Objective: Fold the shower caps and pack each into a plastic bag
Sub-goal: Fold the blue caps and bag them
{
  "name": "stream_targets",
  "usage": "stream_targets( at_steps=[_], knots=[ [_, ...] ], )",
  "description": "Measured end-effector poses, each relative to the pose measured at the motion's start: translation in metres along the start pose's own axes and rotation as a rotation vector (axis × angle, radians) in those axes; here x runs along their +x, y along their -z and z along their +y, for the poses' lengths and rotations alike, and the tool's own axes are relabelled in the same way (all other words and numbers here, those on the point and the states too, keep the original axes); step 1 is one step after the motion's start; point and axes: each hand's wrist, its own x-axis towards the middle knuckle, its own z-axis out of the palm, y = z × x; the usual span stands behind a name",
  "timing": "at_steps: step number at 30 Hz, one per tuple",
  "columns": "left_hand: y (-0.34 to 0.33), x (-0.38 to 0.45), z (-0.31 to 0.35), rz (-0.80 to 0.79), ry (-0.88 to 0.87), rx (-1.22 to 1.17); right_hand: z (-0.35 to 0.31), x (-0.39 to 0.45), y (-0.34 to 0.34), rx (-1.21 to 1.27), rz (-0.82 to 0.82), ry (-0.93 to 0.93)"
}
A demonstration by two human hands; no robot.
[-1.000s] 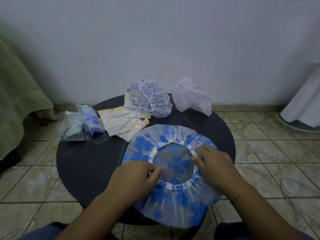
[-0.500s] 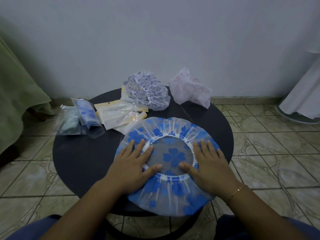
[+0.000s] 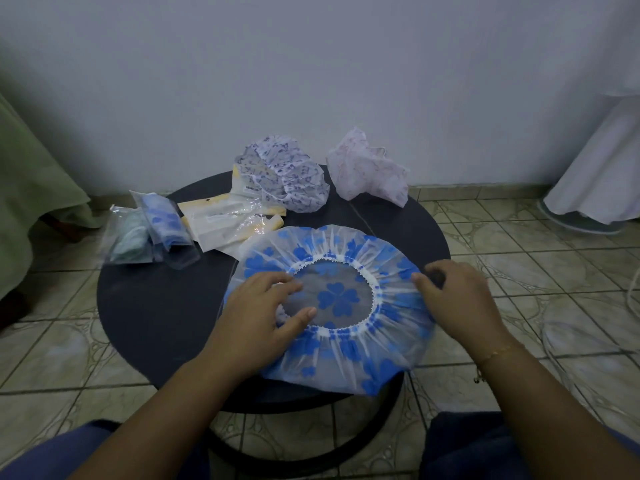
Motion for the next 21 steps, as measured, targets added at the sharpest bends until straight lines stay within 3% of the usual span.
stream_targets(
  at_steps=[2,5,11,17,21],
  knots=[
    [0.000,-0.001,0.003,0.075,-0.160,-0.037,0.005,0.001,0.004,0.017,-0.099,-0.159],
    [-0.003,-0.004,0.015,0.033,-0.271,-0.103,0.011,0.006,0.004,0.119,-0.173,-0.227],
    [-0.013,-0.013,0.016,-0.416,-0.140,0.126,0.002,0.005,0.007,0.333,-0.259,-0.304],
    [-0.015,-0.013,0.019,-0.471,-0.141,0.257,-0.010,0.002,0.011,0.436,-0.319,-0.329],
    [-0.015,-0.012,0.019,-0.477,-0.126,0.286,-0.011,0.004,0.003,0.479,-0.180,-0.226]
  ],
)
